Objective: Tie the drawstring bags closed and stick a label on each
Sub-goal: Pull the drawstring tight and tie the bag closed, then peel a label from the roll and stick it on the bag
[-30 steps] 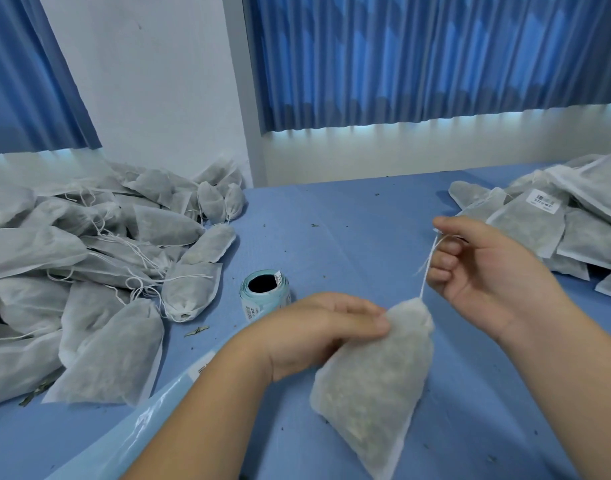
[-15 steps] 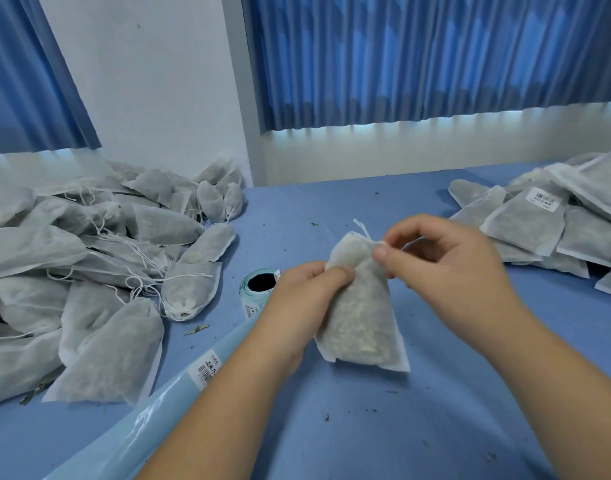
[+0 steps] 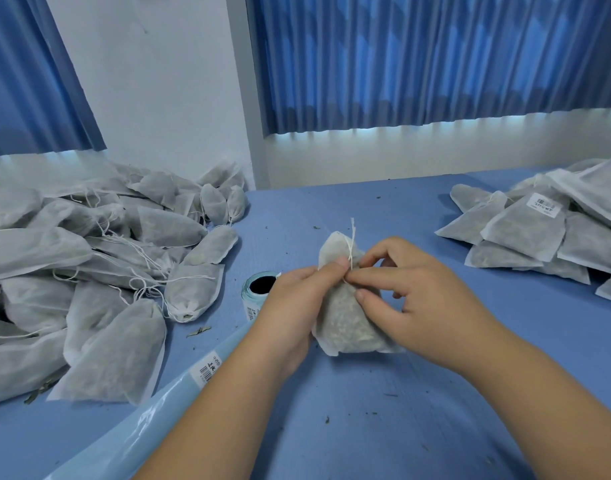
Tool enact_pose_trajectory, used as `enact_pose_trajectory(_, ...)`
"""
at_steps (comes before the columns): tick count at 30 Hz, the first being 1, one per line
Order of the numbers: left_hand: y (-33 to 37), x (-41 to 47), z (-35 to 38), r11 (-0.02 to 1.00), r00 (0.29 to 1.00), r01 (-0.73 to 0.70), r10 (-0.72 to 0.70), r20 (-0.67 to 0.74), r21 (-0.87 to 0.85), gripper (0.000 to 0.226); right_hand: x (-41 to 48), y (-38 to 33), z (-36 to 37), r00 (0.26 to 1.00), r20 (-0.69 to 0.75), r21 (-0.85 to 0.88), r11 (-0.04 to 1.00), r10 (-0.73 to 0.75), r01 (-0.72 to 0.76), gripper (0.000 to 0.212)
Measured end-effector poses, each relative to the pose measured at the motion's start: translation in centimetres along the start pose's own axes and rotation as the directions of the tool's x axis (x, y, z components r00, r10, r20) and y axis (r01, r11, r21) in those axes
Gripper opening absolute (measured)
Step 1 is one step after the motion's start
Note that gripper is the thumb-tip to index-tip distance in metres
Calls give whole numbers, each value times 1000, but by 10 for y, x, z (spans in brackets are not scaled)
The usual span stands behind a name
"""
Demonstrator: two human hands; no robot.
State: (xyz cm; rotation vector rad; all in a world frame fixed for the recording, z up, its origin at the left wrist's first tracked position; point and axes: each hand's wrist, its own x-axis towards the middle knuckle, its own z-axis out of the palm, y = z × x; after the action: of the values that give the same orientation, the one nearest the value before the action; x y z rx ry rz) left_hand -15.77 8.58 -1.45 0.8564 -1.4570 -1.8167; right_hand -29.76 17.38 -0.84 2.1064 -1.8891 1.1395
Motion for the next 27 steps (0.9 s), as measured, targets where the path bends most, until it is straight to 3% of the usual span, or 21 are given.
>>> enact_pose_trajectory(5,1,2,-3,997,999,34,-34,1,-66,30,2,0,1,999,-23,51,998,-28,29,23)
enact_pose_trajectory(9,7,-4,-6,1000,998,10,-11,-57,-17,22,3,-3,4,999,-31,145,989,-15,20,28)
enact_pose_trajectory(15,9,-31,-30,996,970,-31,50,-236,82,31,2,-18,16,999,21,455,890,25,-32,39)
enact_pose_trajectory(18,11,-54,-52,996,940,-28,54,-336,82,22,2,-17,19,998,44,390,919,37,-51,31)
enact_pose_trajectory(23,5,-97,-90,998,882,-18,-11,-471,-57,13,-3,-12,31,977,194,218,967,89,-132,26)
enact_pose_trajectory(27,-3,-123,-107,998,831,-28,-9,-557,-58,14,-8,-27,48,959,273,234,961,78,-145,26)
